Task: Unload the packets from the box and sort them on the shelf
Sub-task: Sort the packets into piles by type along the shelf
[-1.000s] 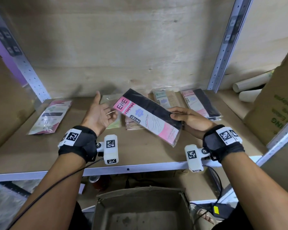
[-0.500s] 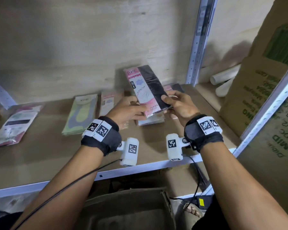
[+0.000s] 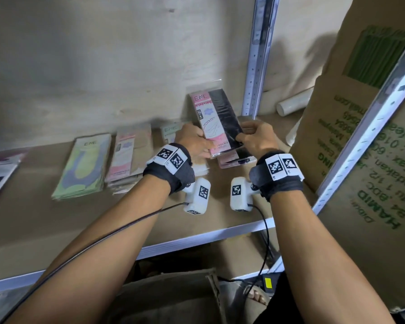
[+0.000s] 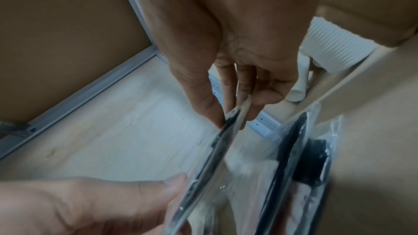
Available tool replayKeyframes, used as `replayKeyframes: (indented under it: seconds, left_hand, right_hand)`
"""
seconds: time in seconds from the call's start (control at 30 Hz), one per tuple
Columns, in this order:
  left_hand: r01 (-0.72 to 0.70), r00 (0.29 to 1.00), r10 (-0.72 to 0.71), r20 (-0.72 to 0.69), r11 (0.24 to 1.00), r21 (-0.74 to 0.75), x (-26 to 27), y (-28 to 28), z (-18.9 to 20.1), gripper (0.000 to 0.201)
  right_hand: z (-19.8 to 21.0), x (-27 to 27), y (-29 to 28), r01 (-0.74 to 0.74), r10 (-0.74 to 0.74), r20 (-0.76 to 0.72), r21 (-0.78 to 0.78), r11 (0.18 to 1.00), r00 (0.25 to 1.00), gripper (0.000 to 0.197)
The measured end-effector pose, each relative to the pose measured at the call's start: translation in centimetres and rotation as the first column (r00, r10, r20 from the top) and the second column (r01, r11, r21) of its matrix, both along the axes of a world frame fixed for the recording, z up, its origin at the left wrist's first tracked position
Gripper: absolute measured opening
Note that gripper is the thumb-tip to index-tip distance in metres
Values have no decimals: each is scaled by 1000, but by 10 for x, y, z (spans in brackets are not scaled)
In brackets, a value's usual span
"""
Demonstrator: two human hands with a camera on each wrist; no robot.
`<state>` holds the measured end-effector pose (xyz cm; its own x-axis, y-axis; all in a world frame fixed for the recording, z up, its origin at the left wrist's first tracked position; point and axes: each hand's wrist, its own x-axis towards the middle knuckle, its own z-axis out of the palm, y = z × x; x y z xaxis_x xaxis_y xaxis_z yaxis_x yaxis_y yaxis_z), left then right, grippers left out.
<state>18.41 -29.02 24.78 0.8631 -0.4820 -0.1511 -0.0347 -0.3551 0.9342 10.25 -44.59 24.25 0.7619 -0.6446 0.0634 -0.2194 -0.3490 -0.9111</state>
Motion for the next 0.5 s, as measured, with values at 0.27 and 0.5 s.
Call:
replayKeyframes:
  seconds: [0.27, 0.5]
  left_hand:
    - [-66, 986, 24, 163, 965, 252, 7, -34, -8, 47]
    - [10, 993, -47, 107, 947, 321, 6, -45, -11, 53]
  right_hand:
    - [-9, 1, -19, 27, -37, -138, -72, 997, 990, 12]
    - [-16, -2, -28, 6, -35, -260, -112, 994, 965, 16]
